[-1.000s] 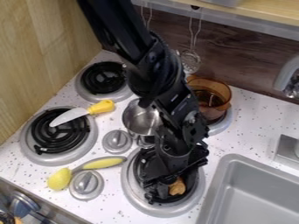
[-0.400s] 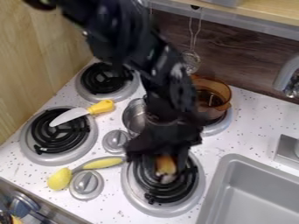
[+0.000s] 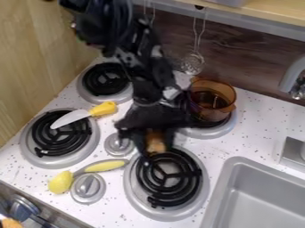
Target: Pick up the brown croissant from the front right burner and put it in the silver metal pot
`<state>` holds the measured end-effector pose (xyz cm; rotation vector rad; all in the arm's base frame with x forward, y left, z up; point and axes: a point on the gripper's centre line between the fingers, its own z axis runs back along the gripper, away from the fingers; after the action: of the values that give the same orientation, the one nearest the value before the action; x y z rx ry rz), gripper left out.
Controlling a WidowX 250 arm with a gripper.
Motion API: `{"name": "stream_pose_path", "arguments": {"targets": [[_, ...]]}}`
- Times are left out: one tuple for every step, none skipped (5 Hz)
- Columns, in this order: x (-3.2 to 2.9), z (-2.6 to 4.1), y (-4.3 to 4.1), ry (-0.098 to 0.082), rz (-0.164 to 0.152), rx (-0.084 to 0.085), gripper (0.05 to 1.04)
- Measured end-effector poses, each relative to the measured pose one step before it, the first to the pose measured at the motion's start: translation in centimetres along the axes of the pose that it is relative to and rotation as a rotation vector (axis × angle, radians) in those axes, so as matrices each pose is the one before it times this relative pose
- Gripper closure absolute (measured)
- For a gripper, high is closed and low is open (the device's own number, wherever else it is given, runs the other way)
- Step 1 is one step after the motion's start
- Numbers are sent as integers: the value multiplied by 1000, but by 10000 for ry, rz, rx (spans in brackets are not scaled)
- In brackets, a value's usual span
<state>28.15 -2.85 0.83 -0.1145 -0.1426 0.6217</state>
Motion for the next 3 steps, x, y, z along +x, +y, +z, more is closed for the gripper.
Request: {"name": "stream_pose_path", "arguments": {"targets": [[1706,-703,-475,-253,-517,194,514],[1355,-844,-159,-155,-270,32,514],[1386,-775,491,47,-393,-297,514]]}}
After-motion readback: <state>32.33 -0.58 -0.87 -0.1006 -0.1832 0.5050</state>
